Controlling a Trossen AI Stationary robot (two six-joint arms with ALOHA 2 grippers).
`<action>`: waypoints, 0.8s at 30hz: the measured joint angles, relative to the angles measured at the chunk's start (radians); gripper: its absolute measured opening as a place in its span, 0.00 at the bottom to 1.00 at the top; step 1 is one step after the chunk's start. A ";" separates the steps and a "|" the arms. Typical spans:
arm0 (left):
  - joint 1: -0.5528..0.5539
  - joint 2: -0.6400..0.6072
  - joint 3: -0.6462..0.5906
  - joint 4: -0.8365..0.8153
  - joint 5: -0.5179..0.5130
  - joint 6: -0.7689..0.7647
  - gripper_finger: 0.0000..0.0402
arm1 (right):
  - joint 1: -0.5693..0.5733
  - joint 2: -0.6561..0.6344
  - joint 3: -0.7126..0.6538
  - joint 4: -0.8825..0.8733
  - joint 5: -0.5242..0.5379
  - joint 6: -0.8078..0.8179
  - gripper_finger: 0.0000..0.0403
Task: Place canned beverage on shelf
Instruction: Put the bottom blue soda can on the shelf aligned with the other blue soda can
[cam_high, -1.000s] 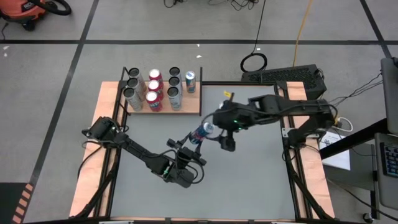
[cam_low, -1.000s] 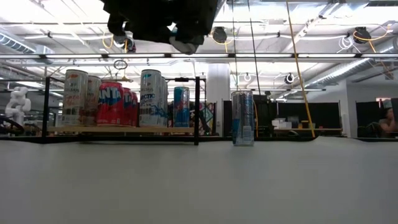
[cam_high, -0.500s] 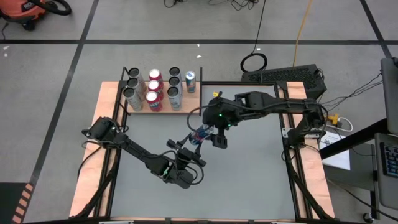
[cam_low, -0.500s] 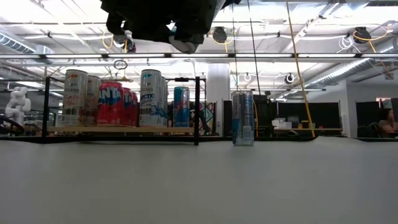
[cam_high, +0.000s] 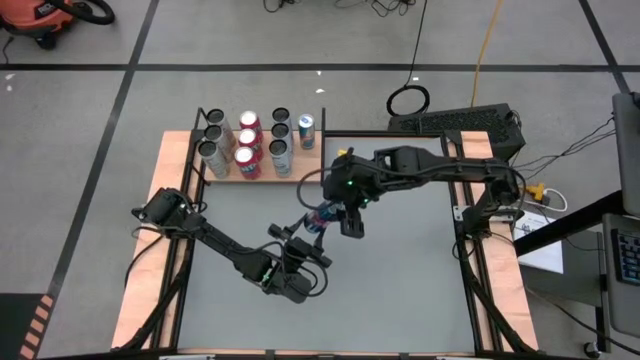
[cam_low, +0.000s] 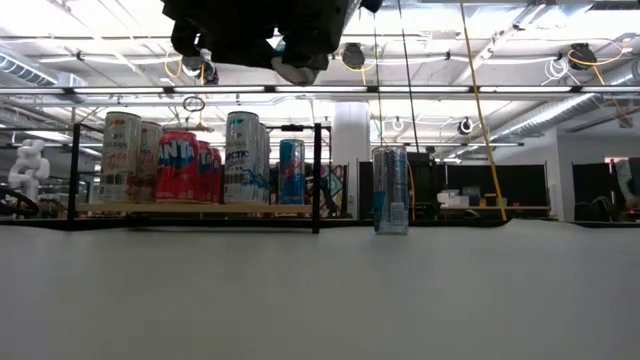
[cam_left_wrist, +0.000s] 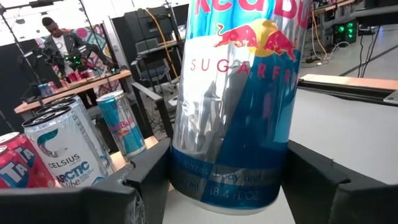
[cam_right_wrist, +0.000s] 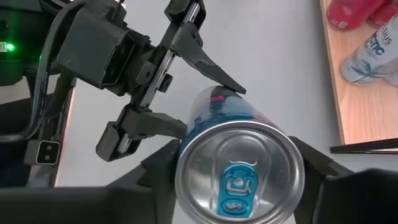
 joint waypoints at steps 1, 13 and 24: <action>0.000 0.000 0.000 0.001 -0.001 0.000 0.61 | -0.003 -0.001 0.000 0.001 0.000 -0.005 0.43; -0.033 -0.002 0.002 -0.031 -0.009 0.001 0.76 | -0.056 -0.001 -0.001 -0.018 -0.038 -0.049 0.43; -0.098 -0.076 0.002 -0.157 0.034 -0.002 0.90 | -0.158 -0.001 0.126 -0.065 -0.047 -0.160 0.43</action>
